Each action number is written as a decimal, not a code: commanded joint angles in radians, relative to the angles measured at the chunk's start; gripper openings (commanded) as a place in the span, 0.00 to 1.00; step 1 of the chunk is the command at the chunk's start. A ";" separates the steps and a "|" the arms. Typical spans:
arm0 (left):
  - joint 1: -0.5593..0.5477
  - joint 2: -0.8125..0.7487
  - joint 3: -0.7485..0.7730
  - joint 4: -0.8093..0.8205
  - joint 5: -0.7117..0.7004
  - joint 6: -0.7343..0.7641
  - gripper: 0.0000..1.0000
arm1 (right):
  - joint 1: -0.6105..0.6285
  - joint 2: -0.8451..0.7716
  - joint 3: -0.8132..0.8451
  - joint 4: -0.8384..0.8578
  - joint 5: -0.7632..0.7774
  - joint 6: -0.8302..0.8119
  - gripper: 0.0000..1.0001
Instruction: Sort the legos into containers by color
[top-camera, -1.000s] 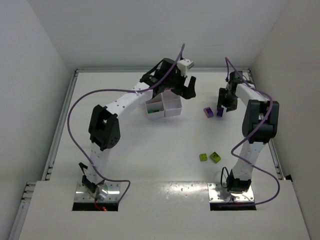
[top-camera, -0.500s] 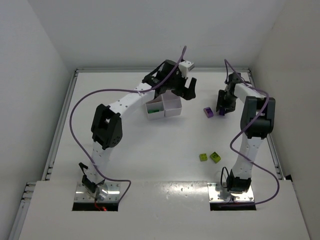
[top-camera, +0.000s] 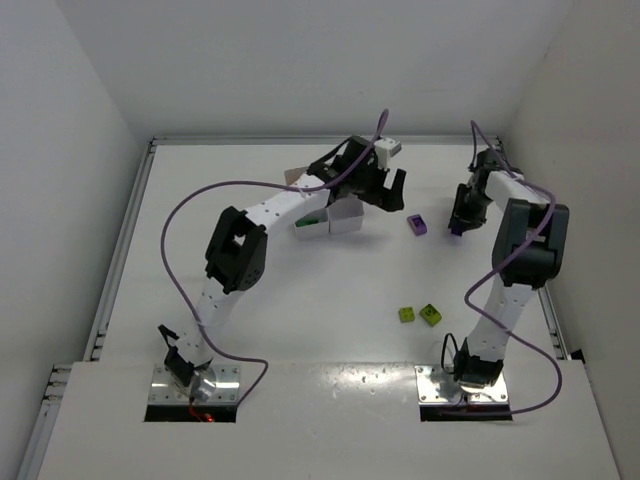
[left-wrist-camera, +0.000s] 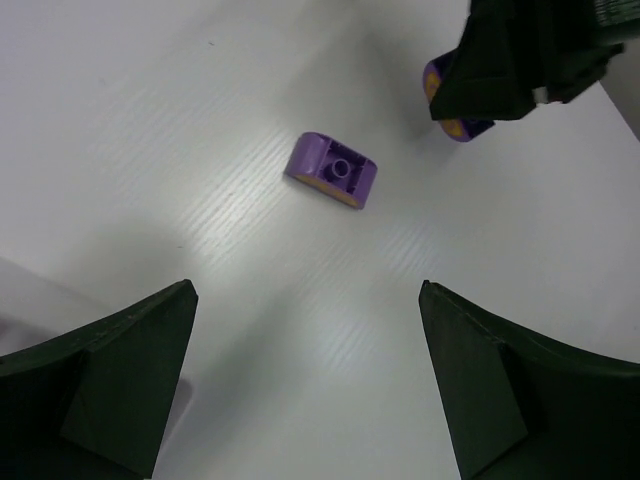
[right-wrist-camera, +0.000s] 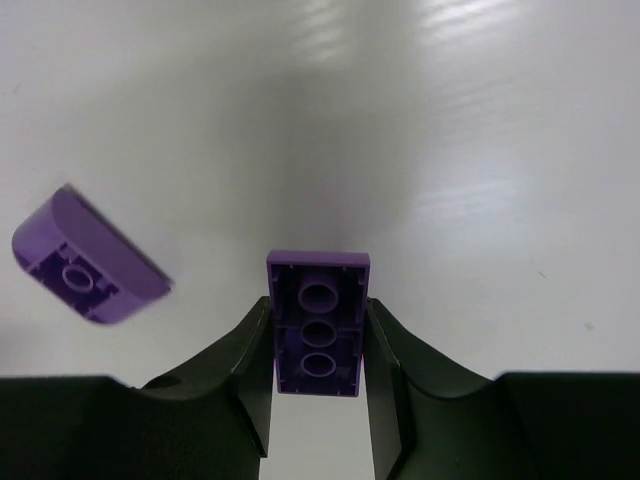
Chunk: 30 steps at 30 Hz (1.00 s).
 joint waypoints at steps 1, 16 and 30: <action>-0.058 0.039 0.056 0.051 0.006 -0.135 1.00 | -0.025 -0.191 -0.063 -0.018 -0.006 -0.003 0.00; -0.130 0.214 0.191 0.176 0.291 0.314 1.00 | -0.044 -0.512 -0.220 -0.027 -0.017 -0.052 0.00; -0.130 0.321 0.264 0.143 0.167 0.524 1.00 | -0.093 -0.578 -0.249 -0.036 -0.028 -0.052 0.00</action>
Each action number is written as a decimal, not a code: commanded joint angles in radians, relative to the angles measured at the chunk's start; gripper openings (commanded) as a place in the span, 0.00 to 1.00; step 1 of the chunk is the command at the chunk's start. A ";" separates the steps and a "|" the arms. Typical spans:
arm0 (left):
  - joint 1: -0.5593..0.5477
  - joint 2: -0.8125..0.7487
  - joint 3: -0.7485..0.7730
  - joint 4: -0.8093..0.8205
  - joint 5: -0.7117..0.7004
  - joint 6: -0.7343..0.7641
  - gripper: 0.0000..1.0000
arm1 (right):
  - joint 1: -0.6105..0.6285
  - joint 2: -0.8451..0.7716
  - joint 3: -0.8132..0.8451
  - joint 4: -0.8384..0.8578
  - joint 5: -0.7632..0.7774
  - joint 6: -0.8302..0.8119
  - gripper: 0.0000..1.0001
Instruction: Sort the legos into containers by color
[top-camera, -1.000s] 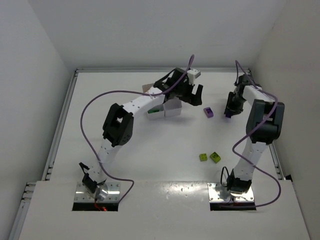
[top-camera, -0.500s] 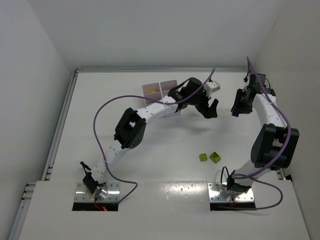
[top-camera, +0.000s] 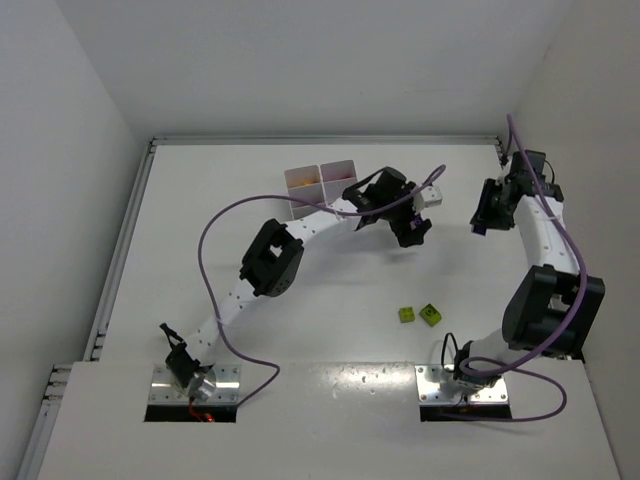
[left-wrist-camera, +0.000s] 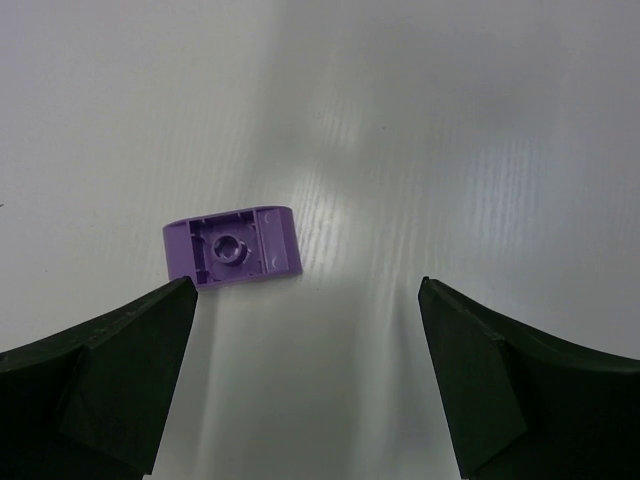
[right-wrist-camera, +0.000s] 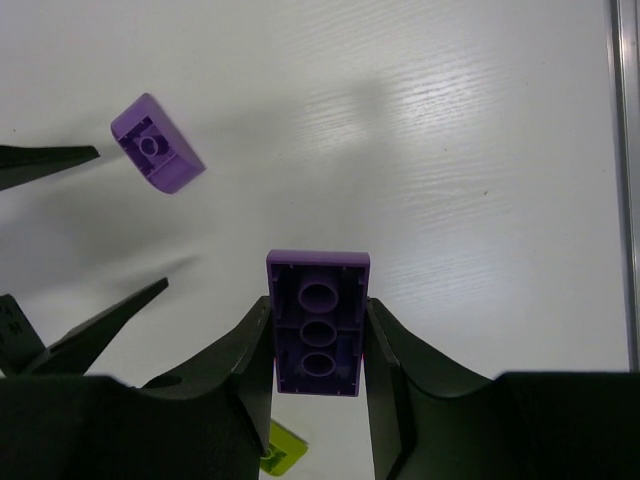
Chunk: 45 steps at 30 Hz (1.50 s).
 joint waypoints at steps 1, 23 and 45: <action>-0.005 0.036 0.071 0.074 -0.033 0.008 1.00 | -0.015 -0.059 -0.011 0.004 -0.004 -0.006 0.00; 0.004 0.151 0.125 0.289 -0.125 -0.145 1.00 | -0.091 -0.107 -0.054 0.004 -0.035 0.003 0.00; -0.005 0.161 0.166 0.138 -0.189 -0.067 0.92 | -0.137 -0.107 -0.035 0.004 -0.056 0.014 0.00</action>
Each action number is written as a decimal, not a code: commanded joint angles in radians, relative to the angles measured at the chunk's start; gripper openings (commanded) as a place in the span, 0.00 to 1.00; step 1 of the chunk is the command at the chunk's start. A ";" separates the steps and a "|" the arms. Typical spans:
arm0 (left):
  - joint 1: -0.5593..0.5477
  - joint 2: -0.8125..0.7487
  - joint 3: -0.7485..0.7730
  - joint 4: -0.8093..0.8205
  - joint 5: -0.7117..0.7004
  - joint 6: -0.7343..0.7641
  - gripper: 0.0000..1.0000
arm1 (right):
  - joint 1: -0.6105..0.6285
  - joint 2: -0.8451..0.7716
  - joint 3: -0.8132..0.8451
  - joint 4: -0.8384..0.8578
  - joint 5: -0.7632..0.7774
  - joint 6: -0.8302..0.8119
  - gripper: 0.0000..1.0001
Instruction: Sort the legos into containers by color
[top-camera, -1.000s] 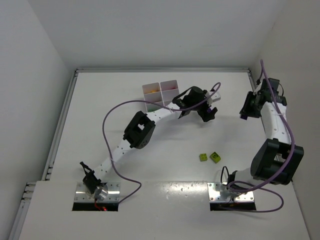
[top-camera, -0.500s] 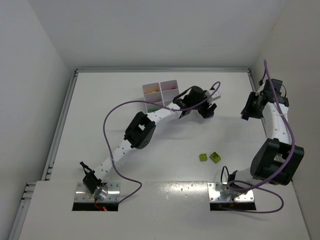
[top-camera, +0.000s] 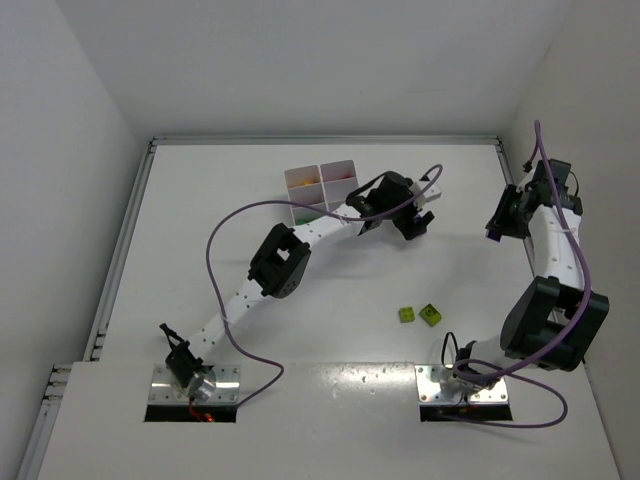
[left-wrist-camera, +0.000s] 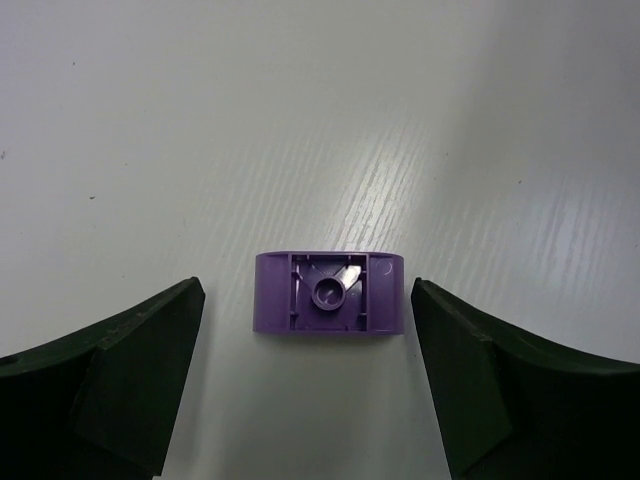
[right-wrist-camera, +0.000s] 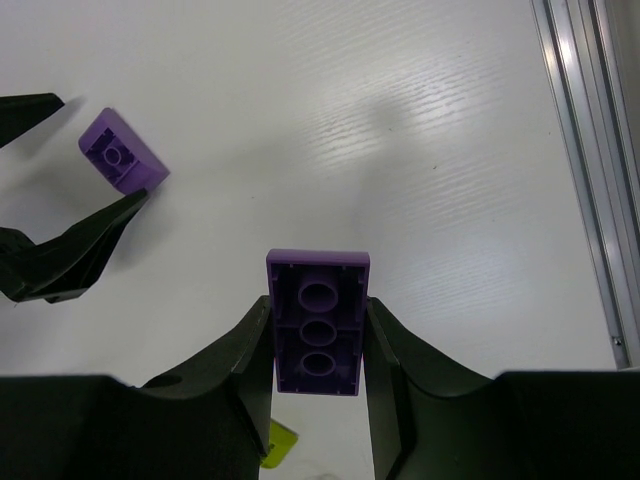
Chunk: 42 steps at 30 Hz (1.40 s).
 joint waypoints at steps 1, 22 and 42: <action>-0.006 0.014 0.043 -0.002 -0.001 0.018 0.92 | -0.008 -0.032 0.017 0.008 -0.016 0.013 0.00; -0.014 -0.068 -0.056 -0.048 0.023 0.051 0.00 | -0.038 -0.032 -0.002 0.026 -0.036 0.011 0.00; 0.049 -0.403 -0.284 -0.077 0.235 -0.084 0.84 | -0.028 -0.001 -0.002 0.036 -0.088 0.011 0.00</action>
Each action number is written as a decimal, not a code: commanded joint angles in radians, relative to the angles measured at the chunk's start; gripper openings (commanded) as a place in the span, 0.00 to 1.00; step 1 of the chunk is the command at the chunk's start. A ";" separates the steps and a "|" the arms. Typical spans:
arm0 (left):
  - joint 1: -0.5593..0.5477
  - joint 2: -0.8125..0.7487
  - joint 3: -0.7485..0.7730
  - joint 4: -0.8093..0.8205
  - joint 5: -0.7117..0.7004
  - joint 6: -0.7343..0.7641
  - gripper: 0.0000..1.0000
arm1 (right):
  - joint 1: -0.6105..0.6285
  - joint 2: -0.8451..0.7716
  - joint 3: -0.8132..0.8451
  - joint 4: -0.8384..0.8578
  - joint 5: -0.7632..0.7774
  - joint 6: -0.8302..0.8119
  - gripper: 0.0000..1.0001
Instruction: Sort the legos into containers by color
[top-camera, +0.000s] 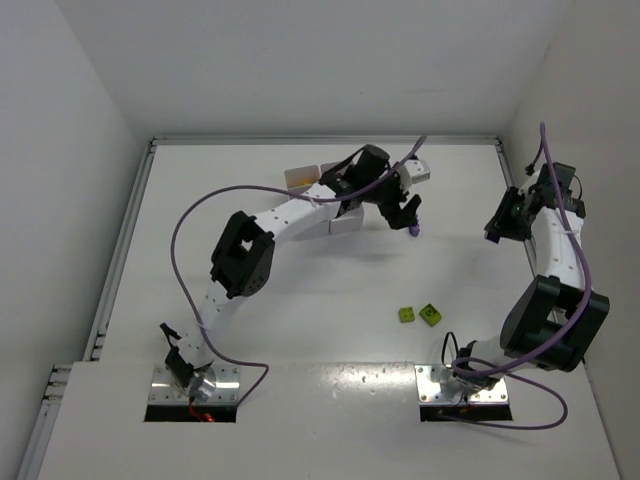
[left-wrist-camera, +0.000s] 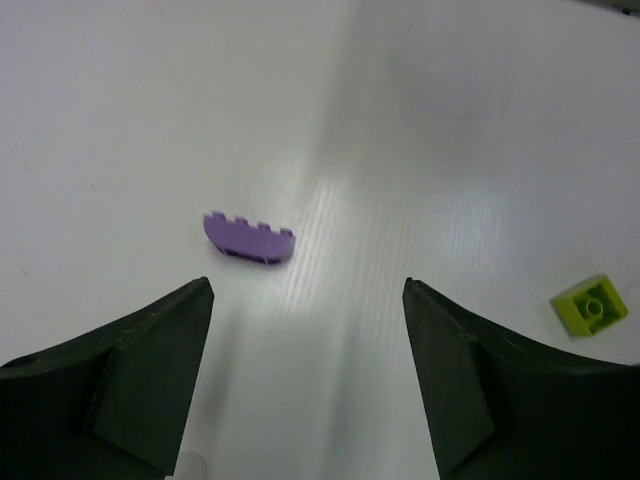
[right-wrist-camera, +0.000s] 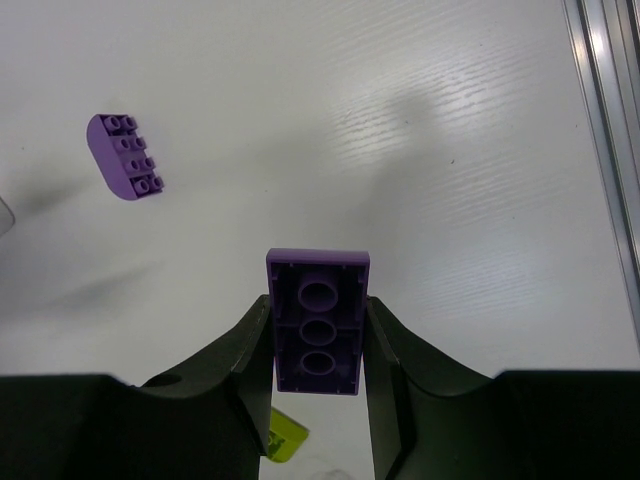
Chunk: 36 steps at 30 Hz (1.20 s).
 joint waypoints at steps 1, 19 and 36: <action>0.000 0.057 0.178 0.010 0.014 -0.110 0.85 | 0.003 -0.002 0.026 0.027 -0.020 0.008 0.00; -0.118 0.242 0.303 -0.021 -0.563 -0.587 0.76 | -0.006 -0.057 0.016 0.009 -0.011 0.036 0.00; -0.118 0.405 0.419 -0.012 -0.649 -0.679 0.66 | -0.043 -0.108 -0.004 0.009 -0.020 0.054 0.00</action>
